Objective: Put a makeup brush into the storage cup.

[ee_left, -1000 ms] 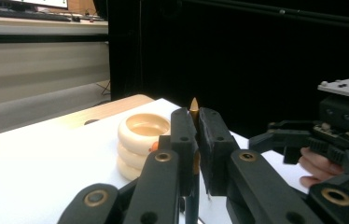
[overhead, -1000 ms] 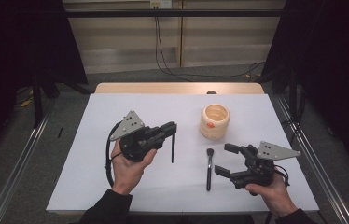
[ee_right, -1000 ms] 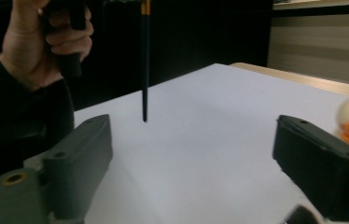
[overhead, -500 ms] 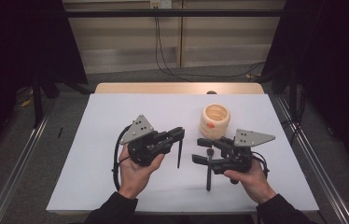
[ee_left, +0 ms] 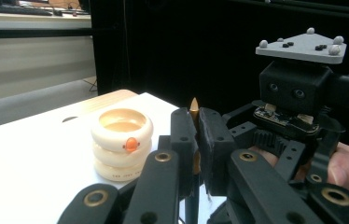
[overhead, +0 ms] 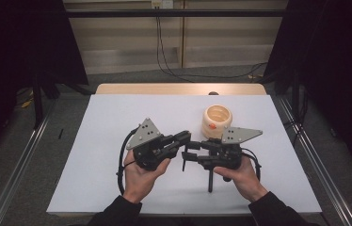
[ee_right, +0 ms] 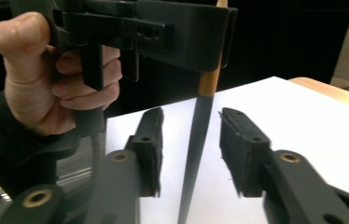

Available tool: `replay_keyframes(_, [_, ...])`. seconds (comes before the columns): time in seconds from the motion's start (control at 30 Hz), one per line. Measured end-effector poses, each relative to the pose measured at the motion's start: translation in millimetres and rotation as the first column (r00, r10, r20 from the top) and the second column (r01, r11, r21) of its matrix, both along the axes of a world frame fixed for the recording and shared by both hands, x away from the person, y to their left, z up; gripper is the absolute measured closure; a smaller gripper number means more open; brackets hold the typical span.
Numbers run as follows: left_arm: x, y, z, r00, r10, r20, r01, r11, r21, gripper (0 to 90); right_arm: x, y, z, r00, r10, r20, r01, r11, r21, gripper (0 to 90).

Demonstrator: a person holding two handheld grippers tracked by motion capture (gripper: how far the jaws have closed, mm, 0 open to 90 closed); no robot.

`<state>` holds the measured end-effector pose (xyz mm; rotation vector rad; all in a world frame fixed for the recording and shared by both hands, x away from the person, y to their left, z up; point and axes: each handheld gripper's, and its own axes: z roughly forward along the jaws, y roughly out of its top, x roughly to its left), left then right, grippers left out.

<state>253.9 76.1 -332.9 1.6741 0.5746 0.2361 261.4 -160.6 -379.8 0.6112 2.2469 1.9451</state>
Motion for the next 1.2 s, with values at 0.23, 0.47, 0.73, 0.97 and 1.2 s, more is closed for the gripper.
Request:
replay_keyframes(0.23, [-0.5, -4.1, -3.8, 1.0, -0.005, -0.005, 0.005, 0.9999, 0.015, 85.3, 2.8, -2.6, 0.1, 0.9999, -0.013, -0.009, 0.013, 1.0, 0.011, 73.1])
replay_keyframes(0.47, [1.5, -5.5, -8.2, 0.9997, -0.026, 0.001, 0.026, 0.9995, 0.02, 85.2, 4.0, -4.2, 0.1, 0.9998, -0.015, -0.012, 0.015, 1.0, 0.006, 82.8])
replay_keyframes(0.73, [4.2, -5.7, -13.1, 0.9992, -0.039, 0.007, 0.039, 0.9992, 0.006, 82.0, 5.3, -6.2, -0.7, 0.9995, -0.024, -0.02, 0.024, 1.0, -0.018, 83.4])
replay_keyframes(0.97, [5.2, -5.1, -12.7, 0.9996, 0.021, 0.016, -0.021, 0.9998, -0.006, 61.4, 6.0, -7.8, -0.3, 0.9992, -0.037, -0.016, 0.036, 0.999, -0.023, 83.4])
replay_keyframes(1.2, [6.8, -4.4, -11.8, 0.9965, 0.073, 0.041, -0.072, 0.9973, -0.011, 37.8, 7.2, -8.6, -0.9, 0.9991, -0.042, -0.01, 0.042, 0.999, -0.027, 83.4])
